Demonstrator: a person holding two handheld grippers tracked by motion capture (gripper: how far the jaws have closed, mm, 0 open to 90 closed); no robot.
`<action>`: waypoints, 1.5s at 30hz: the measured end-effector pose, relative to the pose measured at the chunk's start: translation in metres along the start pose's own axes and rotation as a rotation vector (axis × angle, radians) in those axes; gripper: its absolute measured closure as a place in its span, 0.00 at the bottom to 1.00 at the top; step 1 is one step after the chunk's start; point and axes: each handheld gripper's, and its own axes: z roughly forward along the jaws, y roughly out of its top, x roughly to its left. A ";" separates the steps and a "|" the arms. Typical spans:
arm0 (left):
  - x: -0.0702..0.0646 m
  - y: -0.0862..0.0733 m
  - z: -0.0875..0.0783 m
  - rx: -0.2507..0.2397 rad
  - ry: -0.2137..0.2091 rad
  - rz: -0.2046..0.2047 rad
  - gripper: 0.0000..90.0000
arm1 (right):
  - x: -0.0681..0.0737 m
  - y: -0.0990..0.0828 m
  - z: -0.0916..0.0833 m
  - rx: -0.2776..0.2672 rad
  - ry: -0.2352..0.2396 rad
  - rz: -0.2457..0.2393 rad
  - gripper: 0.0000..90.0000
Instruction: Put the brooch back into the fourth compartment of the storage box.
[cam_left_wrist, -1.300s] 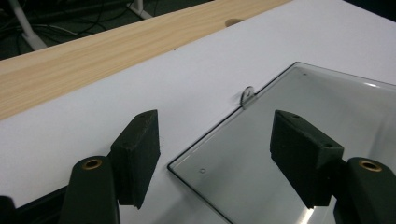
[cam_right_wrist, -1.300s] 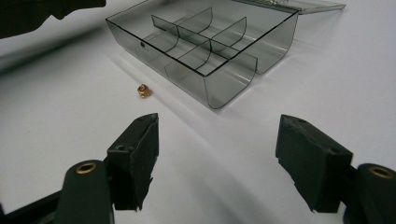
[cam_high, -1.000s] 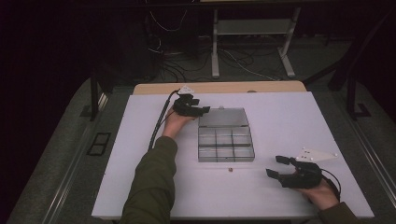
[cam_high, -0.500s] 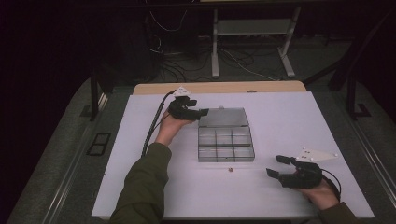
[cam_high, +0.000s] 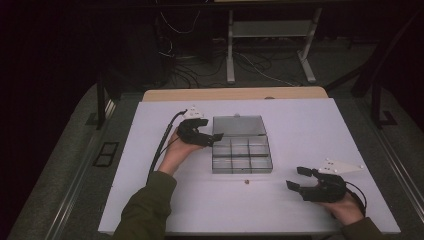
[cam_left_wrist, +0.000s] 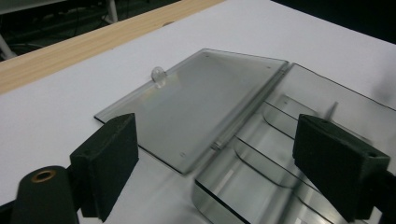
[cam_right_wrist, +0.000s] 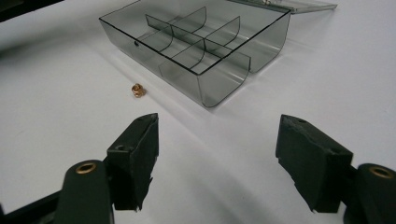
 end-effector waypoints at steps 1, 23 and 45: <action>-0.003 -0.002 -0.002 0.002 0.003 0.007 0.13 | 0.000 0.000 0.000 0.001 0.001 0.003 0.33; -0.048 -0.049 -0.053 -0.015 0.019 0.003 0.00 | 0.000 0.000 0.002 0.008 -0.007 -0.007 0.33; -0.072 -0.095 -0.086 0.003 -0.008 -0.009 0.00 | 0.008 0.015 0.013 0.045 0.075 -0.005 0.24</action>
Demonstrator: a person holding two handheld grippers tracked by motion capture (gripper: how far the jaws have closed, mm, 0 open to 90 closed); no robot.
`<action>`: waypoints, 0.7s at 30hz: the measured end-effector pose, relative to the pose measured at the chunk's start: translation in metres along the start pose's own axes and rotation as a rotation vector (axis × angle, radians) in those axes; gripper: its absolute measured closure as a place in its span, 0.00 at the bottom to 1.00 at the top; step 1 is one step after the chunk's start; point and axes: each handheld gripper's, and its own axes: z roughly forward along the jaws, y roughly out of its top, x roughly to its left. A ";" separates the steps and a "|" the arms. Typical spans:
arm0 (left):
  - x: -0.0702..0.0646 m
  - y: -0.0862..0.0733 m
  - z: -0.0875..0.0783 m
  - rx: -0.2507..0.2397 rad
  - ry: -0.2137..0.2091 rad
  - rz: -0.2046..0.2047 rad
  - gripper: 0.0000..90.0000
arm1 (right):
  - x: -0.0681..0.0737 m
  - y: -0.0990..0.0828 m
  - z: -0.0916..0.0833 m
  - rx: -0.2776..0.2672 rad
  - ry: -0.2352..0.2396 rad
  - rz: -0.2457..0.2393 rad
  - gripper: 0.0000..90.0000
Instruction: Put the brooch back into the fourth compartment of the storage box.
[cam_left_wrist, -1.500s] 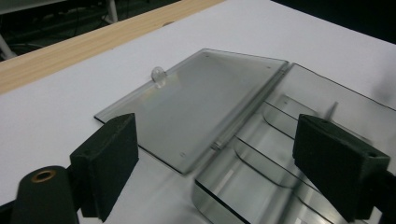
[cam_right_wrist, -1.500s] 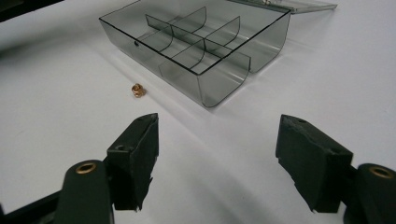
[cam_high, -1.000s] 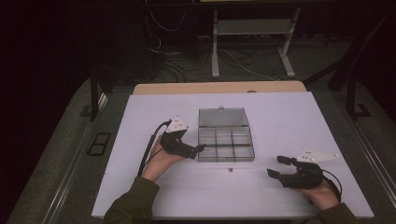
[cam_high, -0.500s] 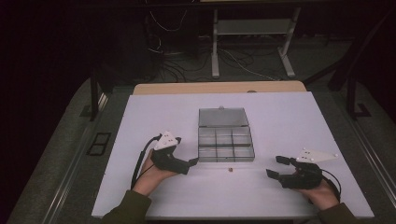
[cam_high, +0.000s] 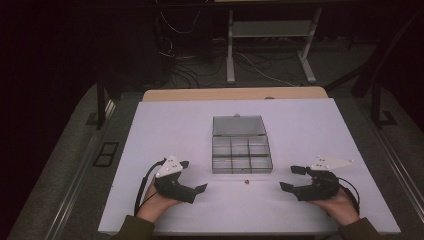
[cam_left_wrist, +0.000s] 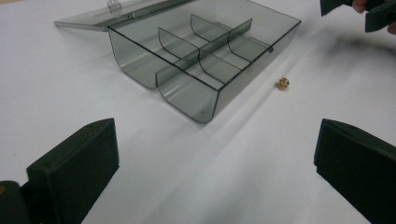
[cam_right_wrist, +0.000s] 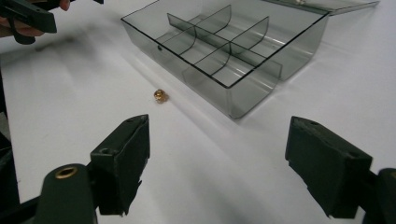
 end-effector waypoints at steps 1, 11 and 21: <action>0.000 -0.001 -0.001 0.002 0.002 0.003 0.00 | 0.001 0.001 0.002 0.004 0.001 -0.003 0.24; -0.002 -0.004 -0.005 0.006 -0.010 0.002 0.00 | 0.008 0.012 0.014 0.013 0.035 -0.020 0.31; -0.004 -0.004 -0.003 0.015 -0.013 0.019 0.00 | 0.020 0.022 0.026 0.020 0.072 -0.052 0.52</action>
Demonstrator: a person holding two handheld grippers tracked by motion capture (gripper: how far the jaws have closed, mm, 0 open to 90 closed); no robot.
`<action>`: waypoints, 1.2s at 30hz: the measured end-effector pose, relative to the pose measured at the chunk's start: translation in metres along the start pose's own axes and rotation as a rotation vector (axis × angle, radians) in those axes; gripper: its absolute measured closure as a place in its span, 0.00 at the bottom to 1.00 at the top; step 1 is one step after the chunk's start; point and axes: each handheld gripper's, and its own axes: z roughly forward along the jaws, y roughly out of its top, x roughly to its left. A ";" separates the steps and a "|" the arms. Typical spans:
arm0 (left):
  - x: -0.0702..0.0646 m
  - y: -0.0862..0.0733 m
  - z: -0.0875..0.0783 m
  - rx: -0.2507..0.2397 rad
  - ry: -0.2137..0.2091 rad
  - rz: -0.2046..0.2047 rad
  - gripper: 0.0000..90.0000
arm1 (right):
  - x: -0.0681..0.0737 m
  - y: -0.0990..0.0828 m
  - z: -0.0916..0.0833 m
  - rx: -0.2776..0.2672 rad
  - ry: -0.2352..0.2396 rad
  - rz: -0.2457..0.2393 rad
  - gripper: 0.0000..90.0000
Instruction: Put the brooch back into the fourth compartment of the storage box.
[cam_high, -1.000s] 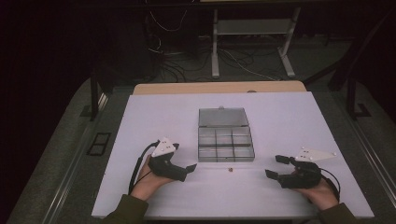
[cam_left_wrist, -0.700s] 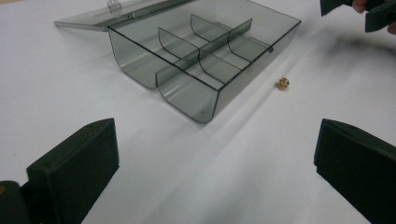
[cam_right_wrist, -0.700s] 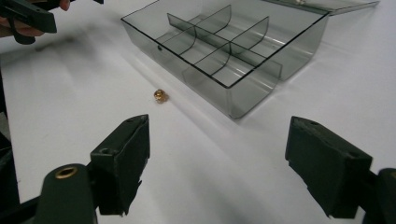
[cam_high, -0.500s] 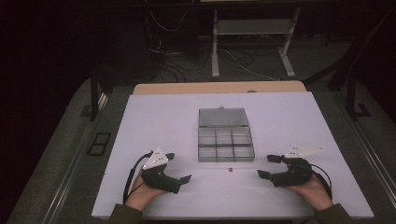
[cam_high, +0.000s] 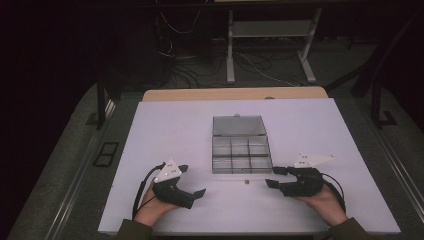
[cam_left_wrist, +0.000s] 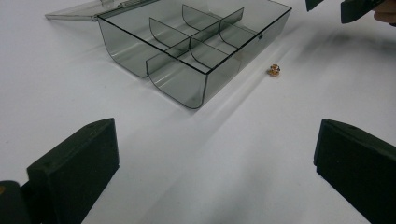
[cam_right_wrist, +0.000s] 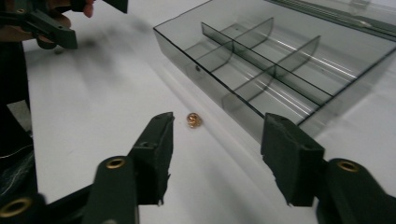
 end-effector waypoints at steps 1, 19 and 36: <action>0.000 0.000 0.000 -0.002 -0.002 -0.002 0.00 | 0.001 0.001 0.002 0.003 0.000 -0.005 0.53; 0.000 0.000 0.001 -0.003 -0.020 -0.005 0.00 | 0.009 0.012 0.027 0.046 0.025 -0.058 0.72; -0.002 0.000 0.002 -0.006 -0.029 -0.011 0.00 | 0.019 0.017 0.054 0.097 0.044 -0.124 0.80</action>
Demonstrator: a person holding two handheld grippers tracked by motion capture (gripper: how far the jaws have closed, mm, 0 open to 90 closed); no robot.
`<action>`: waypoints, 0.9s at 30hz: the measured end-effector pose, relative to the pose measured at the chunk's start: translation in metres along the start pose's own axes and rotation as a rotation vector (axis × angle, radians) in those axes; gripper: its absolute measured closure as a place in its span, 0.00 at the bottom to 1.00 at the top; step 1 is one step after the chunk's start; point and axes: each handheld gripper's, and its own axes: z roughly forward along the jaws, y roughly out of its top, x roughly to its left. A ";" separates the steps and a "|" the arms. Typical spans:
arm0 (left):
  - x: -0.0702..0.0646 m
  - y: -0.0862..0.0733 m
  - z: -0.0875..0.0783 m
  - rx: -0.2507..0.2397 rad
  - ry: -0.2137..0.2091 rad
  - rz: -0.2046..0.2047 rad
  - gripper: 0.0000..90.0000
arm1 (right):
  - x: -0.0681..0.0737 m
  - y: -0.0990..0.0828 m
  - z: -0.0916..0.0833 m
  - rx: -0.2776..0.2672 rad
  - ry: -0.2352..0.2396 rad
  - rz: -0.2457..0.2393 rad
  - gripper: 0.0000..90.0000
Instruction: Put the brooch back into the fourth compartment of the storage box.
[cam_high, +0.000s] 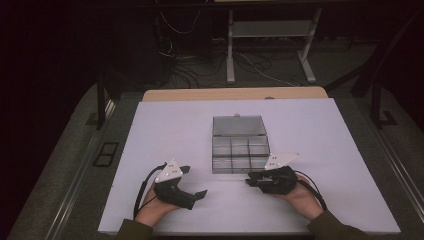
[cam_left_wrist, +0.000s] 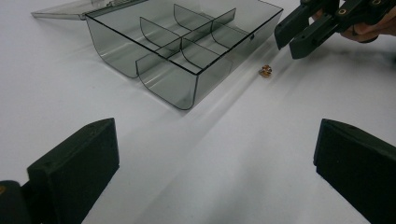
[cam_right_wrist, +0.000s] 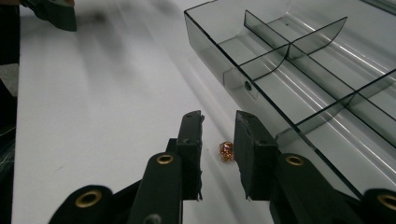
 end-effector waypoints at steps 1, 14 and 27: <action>0.000 0.000 0.000 -0.001 0.001 -0.002 0.00 | 0.000 0.000 0.001 0.001 -0.004 0.000 0.80; 0.000 0.000 0.000 0.000 0.001 -0.004 0.00 | -0.001 0.000 0.013 0.030 -0.031 -0.027 0.80; -0.001 0.000 0.001 0.002 -0.008 -0.001 0.00 | -0.001 -0.003 0.024 0.069 -0.031 -0.037 0.80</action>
